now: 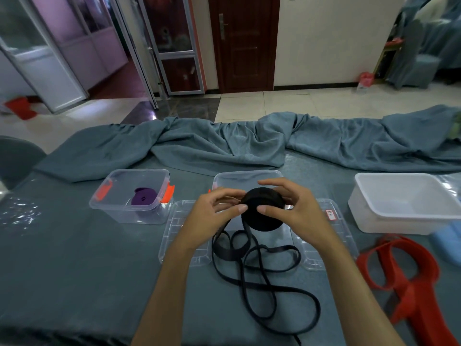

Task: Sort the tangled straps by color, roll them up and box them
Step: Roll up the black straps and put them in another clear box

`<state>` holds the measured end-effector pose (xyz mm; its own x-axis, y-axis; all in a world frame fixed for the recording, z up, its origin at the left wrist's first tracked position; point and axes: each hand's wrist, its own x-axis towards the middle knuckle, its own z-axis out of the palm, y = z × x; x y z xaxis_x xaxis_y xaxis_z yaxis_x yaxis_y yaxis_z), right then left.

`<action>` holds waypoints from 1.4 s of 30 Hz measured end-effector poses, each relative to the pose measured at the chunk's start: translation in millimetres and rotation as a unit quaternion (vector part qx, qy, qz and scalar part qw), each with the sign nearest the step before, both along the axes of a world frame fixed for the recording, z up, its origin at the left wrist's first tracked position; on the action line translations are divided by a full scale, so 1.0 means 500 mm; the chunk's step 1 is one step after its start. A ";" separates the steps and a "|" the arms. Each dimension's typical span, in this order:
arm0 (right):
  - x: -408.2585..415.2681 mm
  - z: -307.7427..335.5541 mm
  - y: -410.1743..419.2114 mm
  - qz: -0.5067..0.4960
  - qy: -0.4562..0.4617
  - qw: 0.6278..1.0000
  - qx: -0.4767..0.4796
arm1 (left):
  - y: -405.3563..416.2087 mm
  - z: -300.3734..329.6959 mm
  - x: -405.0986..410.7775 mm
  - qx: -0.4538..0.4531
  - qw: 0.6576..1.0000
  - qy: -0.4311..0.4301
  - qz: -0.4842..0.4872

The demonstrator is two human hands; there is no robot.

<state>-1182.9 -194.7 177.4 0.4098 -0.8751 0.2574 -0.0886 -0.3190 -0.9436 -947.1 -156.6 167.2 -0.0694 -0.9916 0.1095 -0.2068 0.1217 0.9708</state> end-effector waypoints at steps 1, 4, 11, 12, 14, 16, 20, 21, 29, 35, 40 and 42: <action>-0.001 0.002 0.003 0.001 -0.004 1.000 0.006 | 0.003 -0.001 -0.001 -0.003 1.000 0.006 0.000; -0.004 0.008 0.009 0.007 -0.012 1.000 0.009 | 0.009 0.003 -0.004 -0.007 1.000 0.028 -0.011; 0.003 0.006 0.006 0.023 -0.005 0.999 0.040 | 0.010 0.011 0.004 -0.010 0.999 0.012 -0.033; 0.004 0.005 0.006 0.023 -0.007 0.999 0.047 | 0.010 0.009 0.004 -0.016 0.999 0.002 -0.028; 0.004 0.003 0.004 0.035 -0.032 0.996 0.072 | 0.012 0.005 0.003 -0.023 0.999 -0.002 -0.027; 0.003 0.000 0.001 0.050 -0.068 0.992 0.097 | 0.012 0.004 0.004 -0.027 0.999 -0.001 -0.035; 0.008 -0.009 -0.002 0.038 -0.085 0.991 0.100 | 0.007 0.001 0.001 -0.023 0.999 -0.001 -0.044; 0.011 -0.011 -0.003 0.032 -0.083 0.991 0.100 | 0.005 0.001 0.000 -0.023 0.999 0.004 -0.044; -0.007 -0.009 -0.012 0.063 -0.051 0.992 0.094 | -0.002 -0.004 -0.011 -0.045 0.996 0.073 -0.006; -0.008 -0.018 -0.018 -0.004 -0.113 0.992 0.049 | -0.007 -0.012 -0.023 -0.043 0.994 0.097 -0.021; -0.015 -0.022 -0.029 0.007 -0.103 0.992 0.067 | -0.015 -0.007 -0.021 -0.044 0.997 0.059 -0.017; -0.020 -0.016 -0.036 0.016 -0.076 0.994 0.072 | -0.018 -0.009 -0.026 -0.047 0.998 0.046 -0.004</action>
